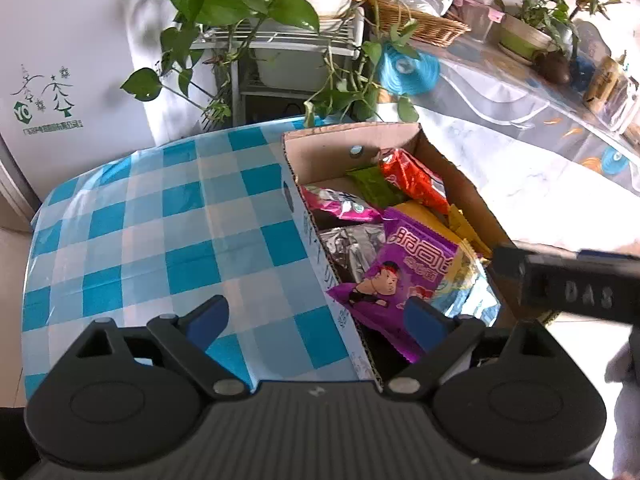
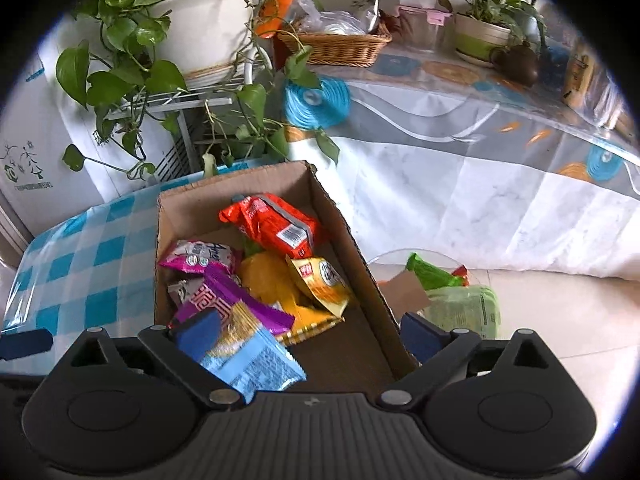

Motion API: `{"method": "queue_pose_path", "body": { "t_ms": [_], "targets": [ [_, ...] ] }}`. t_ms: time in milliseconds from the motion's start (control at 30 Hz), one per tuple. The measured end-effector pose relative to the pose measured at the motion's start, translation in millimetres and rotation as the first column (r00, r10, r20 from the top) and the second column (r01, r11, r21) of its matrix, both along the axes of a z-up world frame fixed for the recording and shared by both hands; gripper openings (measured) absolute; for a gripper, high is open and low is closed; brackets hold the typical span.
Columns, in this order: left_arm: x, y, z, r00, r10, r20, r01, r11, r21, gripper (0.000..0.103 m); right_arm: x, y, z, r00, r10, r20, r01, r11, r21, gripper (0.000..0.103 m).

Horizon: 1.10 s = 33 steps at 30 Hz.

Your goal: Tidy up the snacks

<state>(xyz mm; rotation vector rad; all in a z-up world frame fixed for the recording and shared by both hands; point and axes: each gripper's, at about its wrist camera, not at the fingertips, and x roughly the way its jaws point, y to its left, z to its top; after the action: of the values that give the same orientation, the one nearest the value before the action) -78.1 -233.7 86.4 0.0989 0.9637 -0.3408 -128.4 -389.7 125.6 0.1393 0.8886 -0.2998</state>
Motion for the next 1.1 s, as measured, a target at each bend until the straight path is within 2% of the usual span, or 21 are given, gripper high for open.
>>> {"method": "queue_pose_path", "body": {
  "t_ms": [300,600,1100],
  "targets": [
    [0.1,-4.5,-2.4,1.000,0.017,0.018,-0.018,0.998,0.056,0.095,-4.6,-0.6,-2.3,0.999,-0.051,-0.019,0.050,0.997,-0.052,0.100],
    [6.1,-7.2,2.1,0.998,0.045,0.052,-0.050,0.994,0.101,0.099,-2.0,6.6,-4.9,0.999,-0.018,-0.037,0.015,0.998,-0.066,0.101],
    [13.1,-12.9,1.0,0.997,0.023,0.070,-0.033,0.988,0.153,0.099,3.9,10.3,-5.5,0.999,-0.024,-0.047,0.019,0.995,-0.101,0.101]
  ]
}}
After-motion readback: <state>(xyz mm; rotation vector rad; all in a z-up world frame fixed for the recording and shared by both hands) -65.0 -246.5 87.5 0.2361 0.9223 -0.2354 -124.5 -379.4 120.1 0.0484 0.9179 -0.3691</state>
